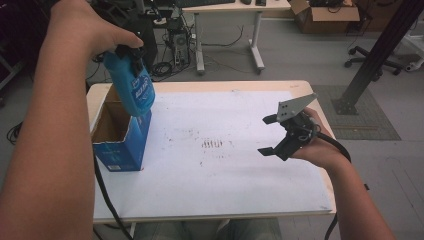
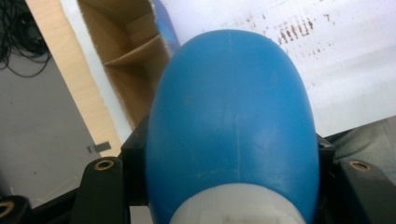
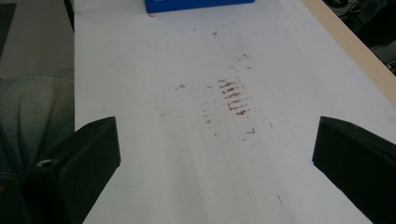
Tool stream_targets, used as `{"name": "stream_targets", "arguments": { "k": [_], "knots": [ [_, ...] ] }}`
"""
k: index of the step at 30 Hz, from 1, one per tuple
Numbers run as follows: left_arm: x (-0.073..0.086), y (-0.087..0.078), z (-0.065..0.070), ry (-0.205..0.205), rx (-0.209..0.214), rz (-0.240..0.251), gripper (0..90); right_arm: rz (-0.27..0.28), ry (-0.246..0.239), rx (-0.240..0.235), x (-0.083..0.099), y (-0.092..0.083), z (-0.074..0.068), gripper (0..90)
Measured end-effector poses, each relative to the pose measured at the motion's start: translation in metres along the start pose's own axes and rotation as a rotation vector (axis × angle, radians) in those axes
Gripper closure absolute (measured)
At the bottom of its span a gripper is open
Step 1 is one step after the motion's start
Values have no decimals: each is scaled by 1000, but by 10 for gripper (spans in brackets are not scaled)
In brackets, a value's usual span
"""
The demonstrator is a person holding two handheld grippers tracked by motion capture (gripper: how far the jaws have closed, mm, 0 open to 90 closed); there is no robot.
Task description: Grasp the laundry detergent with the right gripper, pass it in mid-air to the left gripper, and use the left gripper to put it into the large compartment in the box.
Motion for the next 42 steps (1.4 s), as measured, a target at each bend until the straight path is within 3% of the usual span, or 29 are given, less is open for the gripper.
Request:
{"name": "stream_targets", "arguments": {
  "k": [15, 23, 42],
  "knots": [
    [0, -6, -37, -143, -23, -21, 388, -33, -2, -12, -3, 3, 2, 5],
    [0, 0, -50, -190, -31, -34, 388, -55, -5, -14, -4, -1, 3, 6],
    [1, 36, -72, -252, -50, -87, 388, -208, -24, -39, -23, -21, 14, 7]
  ]
}}
Point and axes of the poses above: each handheld gripper's, and its own axes: y roughly forward along the jaws, x roughly out of its underside, z roughly to its right, the point moved 1 cm from there along y, roughly forward along the jaws, and after that the axes turned 4 degrees about -y, right-handed, at the moved point
